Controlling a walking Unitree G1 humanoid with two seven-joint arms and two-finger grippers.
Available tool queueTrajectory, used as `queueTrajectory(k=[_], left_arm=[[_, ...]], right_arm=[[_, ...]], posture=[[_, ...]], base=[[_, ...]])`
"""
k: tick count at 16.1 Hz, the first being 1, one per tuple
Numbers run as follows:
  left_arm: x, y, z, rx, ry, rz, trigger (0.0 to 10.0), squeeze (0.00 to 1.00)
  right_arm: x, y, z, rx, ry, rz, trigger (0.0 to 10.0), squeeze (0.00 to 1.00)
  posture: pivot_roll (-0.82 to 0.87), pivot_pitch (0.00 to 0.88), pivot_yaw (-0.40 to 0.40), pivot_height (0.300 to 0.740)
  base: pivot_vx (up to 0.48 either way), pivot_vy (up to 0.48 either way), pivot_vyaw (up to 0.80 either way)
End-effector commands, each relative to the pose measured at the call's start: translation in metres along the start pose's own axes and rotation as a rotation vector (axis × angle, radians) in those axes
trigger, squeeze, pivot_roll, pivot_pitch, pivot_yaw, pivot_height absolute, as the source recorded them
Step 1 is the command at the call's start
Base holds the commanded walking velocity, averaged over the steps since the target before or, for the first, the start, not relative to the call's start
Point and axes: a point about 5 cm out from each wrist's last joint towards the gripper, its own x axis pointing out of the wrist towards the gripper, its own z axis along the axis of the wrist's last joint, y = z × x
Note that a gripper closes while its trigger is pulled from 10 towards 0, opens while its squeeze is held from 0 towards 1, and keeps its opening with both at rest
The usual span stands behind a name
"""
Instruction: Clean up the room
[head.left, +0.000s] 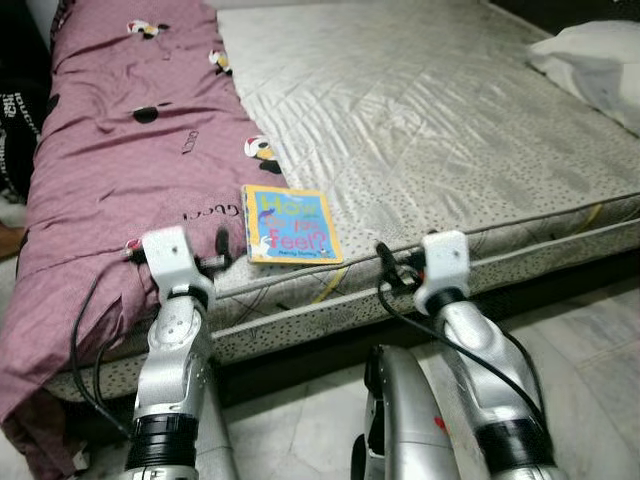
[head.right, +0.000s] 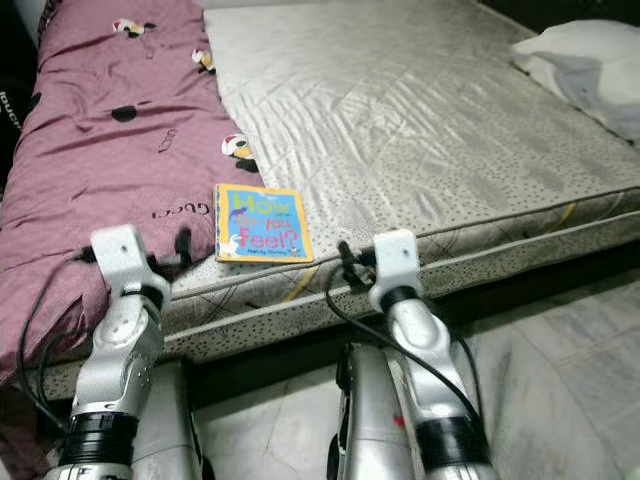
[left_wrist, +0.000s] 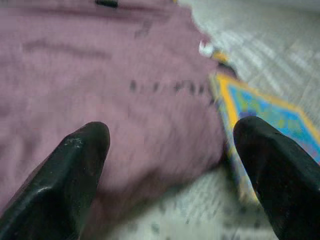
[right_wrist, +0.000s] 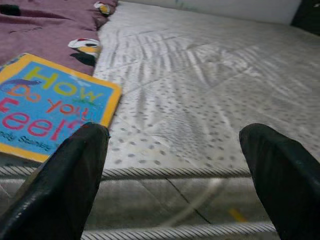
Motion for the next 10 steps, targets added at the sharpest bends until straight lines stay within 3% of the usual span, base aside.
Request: queueTrajectory(k=[1,3,6,10], left_arm=[[0.006,-0.004,0.002,-0.009,0.016,-0.02,10.0,0.0],[0.013,-0.007,-0.004,-0.008,0.058,-0.057,10.0,0.0],[0.019,-0.019,-0.001,-0.001,0.046,-0.111,10.0,0.0],[0.016,-0.027,-0.018,-0.051,0.138,-0.13,10.0,0.0]], right_arm=[[-0.007,-0.007,0.006,-0.009,-0.009,-0.026,10.0,0.0],[-0.022,-0.012,0.005,-0.025,-0.001,-0.045,10.0,0.0],[-0.044,-0.017,0.002,-0.035,0.03,-0.064,10.0,0.0],[-0.048,-0.014,0.004,-0.036,0.046,-0.065,10.0,0.0]], posture=[[-0.12,0.052,-0.032,0.487],[-0.17,0.076,-0.025,0.487],[-0.2,0.106,-0.02,0.487],[-0.2,0.123,-0.02,0.487]], base=[[0.0,0.0,0.0],[0.0,0.0,0.0],[0.0,0.0,0.0],[0.0,0.0,0.0]])
